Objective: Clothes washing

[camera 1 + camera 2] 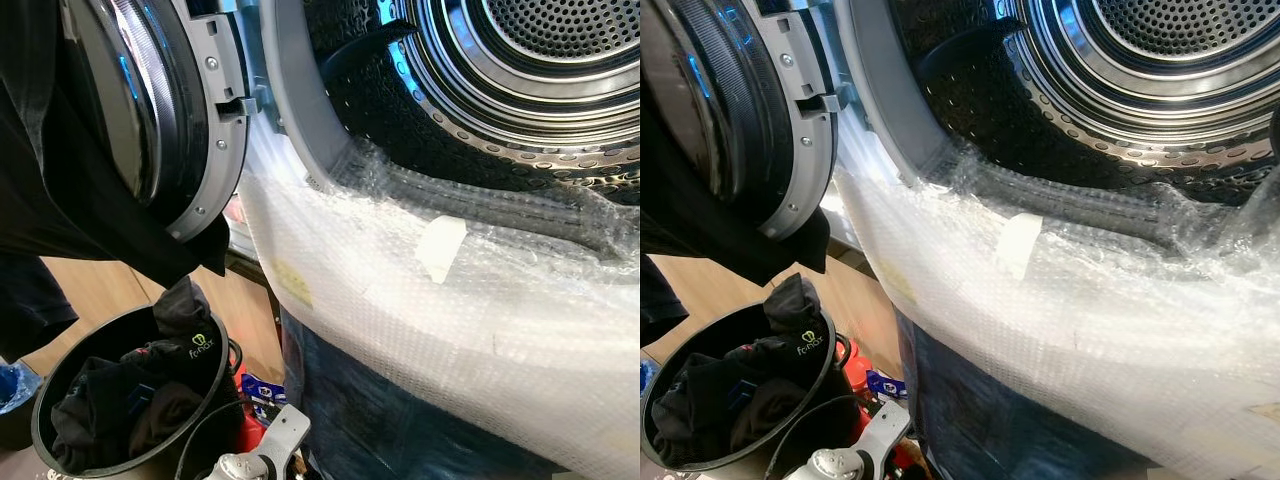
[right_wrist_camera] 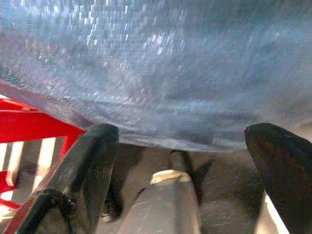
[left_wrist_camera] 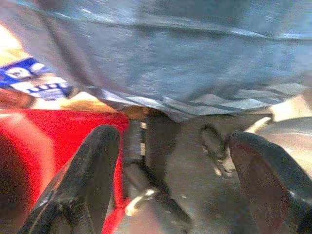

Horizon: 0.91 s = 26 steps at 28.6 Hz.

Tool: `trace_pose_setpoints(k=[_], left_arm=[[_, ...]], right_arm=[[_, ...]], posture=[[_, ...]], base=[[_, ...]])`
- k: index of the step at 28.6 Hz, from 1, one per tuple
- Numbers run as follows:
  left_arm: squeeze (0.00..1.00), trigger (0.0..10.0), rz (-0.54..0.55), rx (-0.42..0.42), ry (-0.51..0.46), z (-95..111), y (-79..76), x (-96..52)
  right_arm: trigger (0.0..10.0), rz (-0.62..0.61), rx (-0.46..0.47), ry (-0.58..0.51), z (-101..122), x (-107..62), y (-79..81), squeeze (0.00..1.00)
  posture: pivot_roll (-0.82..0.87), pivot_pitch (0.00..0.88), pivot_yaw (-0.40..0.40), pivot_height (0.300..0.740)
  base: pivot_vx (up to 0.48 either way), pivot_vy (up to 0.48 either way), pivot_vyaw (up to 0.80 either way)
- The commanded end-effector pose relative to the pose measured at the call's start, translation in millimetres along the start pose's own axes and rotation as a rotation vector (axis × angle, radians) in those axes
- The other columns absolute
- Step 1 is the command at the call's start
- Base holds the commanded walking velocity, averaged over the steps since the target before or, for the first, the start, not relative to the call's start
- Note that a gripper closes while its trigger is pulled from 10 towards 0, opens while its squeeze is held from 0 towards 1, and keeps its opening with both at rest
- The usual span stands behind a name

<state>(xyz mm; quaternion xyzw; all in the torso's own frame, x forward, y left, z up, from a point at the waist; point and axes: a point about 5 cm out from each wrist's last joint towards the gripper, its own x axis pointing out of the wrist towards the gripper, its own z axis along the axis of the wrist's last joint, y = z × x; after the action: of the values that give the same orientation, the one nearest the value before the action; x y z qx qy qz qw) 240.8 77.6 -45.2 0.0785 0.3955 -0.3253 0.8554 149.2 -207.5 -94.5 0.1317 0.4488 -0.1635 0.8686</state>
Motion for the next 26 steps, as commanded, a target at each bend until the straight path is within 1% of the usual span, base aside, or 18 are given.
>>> trace_pose_setpoints(k=[1,2,4,5,6,8,9,12,15,17,18,19,21,23,24,25,26], left_arm=[[0.0,10.0,-0.017,-0.008,0.038,-9,-2.4,-0.4],[0.0,10.0,-0.047,0.017,0.054,-12,-7.3,0.6],[0.0,10.0,-0.065,0.04,0.065,-13,-10.0,1.0],[0.0,10.0,-0.066,0.04,0.065,-13,-9.8,0.9],[0.0,10.0,-0.064,0.035,0.064,-12,-9.1,0.9],[0.0,10.0,-0.069,0.031,0.063,-11,-9.0,1.0],[0.0,10.0,-0.085,0.037,0.065,-9,-9.3,1.1],[0.0,10.0,-0.089,0.044,0.065,-9,-9.1,1.0],[0.0,10.0,-0.122,0.092,-0.004,3,-7.3,0.3],[0.0,10.0,-0.174,0.158,-0.091,19,-7.6,-1.0],[0.0,10.0,-0.204,0.17,-0.125,25,-8.5,-1.9],[0.0,10.0,-0.242,0.162,-0.149,29,-9.8,-2.9],[0.0,10.0,-0.347,0.151,-0.164,32,-13.8,-6.4],[0.0,10.0,-0.449,0.163,-0.15,27,-17.9,-13.8],[0.0,10.0,-0.469,0.182,-0.137,23,-18.0,-18.9],[0.0,10.0,-0.469,0.182,-0.137,23,-18.0,-18.9],[0.0,10.0,-0.479,0.188,-0.128,19,-17.9,-24.4]], right_arm=[[10.0,-0.006,-0.019,-0.029,7,1.1,0.3,0.0],[10.0,-0.017,-0.009,-0.064,14,1.5,-2.9,0.0],[10.0,-0.033,-0.029,-0.091,20,1.8,-7.4,0.0],[10.0,-0.043,-0.039,-0.101,23,1.8,-9.7,0.0],[10.0,-0.066,-0.043,-0.124,29,1.6,-15.9,0.0],[10.0,-0.074,-0.053,-0.134,31,1.3,-19.6,0.0],[10.0,-0.07,-0.079,-0.126,31,1.3,-20.5,0.0],[10.0,-0.065,-0.074,-0.124,29,1.1,-19.9,0.0],[10.0,-0.063,-0.045,-0.112,19,-0.5,-17.4,0.0],[10.0,-0.058,-0.048,-0.098,11,-1.5,-14.8,0.0],[10.0,-0.054,-0.05,-0.093,9,-1.8,-13.7,0.0],[10.0,-0.05,-0.052,-0.085,6,-2.1,-12.4,0.0],[10.0,-0.033,-0.06,-0.063,0,-2.8,-8.8,0.0],[10.0,-0.014,-0.076,-0.043,-6,-3.4,-4.1,0.0],[10.0,-0.005,-0.085,-0.039,-7,-3.6,-1.8,0.0],[10.0,-0.005,-0.085,-0.039,-7,-3.6,-1.8,0.0],[10.0,0.003,-0.092,-0.035,-9,-3.8,-0.2,0.0]], posture=[[0.01,0.0,0.038,0.74],[0.01,0.0,0.025,0.74],[0.01,0.0,0.025,0.74],[0.0,0.0,0.027,0.74],[0.0,0.0,0.03,0.74],[-0.01,0.0,0.033,0.74],[-0.03,0.0,0.037,0.74],[-0.04,0.0,0.043,0.74],[-0.05,0.0,0.07,0.74],[-0.04,0.0,0.083,0.74],[-0.03,0.003,0.087,0.74],[-0.02,0.008,0.092,0.74],[-0.01,0.013,0.097,0.74],[0.0,0.019,0.105,0.74],[0.0,0.018,0.11,0.74],[0.0,0.018,0.11,0.74],[0.02,0.021,0.115,0.74]], base=[[0.0,0.0,0.0],[0.0,0.0,0.0],[0.0,0.0,0.0],[0.0,0.0,0.0],[0.0,0.0,0.0],[0.0,0.0,0.0],[0.0,0.0,0.0],[0.0,0.0,0.0],[0.0,0.0,0.0],[0.0,0.0,0.0],[0.0,0.0,0.0],[0.0,0.0,0.0],[0.0,0.0,0.0],[0.0,0.0,0.0],[0.0,0.0,0.0],[0.0,0.0,0.0],[0.0,0.0,0.0]])
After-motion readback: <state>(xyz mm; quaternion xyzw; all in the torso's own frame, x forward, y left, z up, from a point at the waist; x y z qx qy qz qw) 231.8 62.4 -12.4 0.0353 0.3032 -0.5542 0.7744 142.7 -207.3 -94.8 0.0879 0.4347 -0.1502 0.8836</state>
